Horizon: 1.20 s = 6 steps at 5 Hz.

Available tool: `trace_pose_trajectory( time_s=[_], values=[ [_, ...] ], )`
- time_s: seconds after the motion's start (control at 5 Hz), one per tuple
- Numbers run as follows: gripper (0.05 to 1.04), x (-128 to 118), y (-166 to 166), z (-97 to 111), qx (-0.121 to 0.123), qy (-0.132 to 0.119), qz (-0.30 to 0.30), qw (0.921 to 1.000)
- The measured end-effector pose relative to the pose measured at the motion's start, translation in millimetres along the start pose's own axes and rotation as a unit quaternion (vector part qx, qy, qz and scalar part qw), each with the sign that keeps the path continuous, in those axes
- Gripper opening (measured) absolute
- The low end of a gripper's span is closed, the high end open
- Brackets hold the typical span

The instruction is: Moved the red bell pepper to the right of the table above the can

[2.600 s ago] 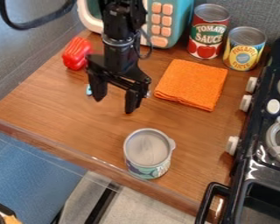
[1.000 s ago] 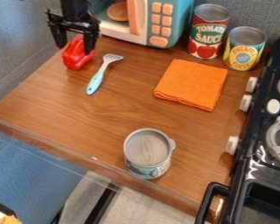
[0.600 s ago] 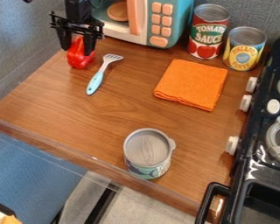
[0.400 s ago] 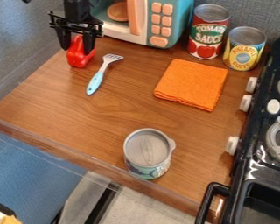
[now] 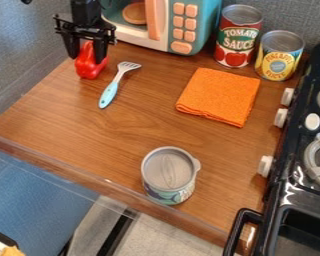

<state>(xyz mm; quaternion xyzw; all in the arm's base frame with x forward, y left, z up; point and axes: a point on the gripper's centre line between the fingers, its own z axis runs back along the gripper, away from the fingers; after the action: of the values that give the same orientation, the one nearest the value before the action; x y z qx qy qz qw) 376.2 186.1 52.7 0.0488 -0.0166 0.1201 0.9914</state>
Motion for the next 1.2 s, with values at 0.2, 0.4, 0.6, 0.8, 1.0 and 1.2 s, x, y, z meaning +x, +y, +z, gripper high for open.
trace_pose_trajectory(
  time_s=[0.2,0.4,0.6,0.8,1.0,1.2],
  values=[
    [0.502,-8.2,-5.1,31.1,0.002,-0.034,0.011,0.9993],
    [0.239,-18.0,-36.7,48.2,-0.002,-0.047,-0.005,0.9989],
    [0.143,-29.9,-72.9,60.3,-0.010,-0.052,-0.023,0.9984],
    [0.341,-39.2,-72.6,51.9,-0.023,-0.037,0.005,0.9990],
    [0.645,-39.4,-46.3,47.9,-0.022,-0.038,0.058,0.9973],
    [0.938,-41.1,-22.1,28.8,-0.014,-0.009,0.107,0.9941]
  ],
)
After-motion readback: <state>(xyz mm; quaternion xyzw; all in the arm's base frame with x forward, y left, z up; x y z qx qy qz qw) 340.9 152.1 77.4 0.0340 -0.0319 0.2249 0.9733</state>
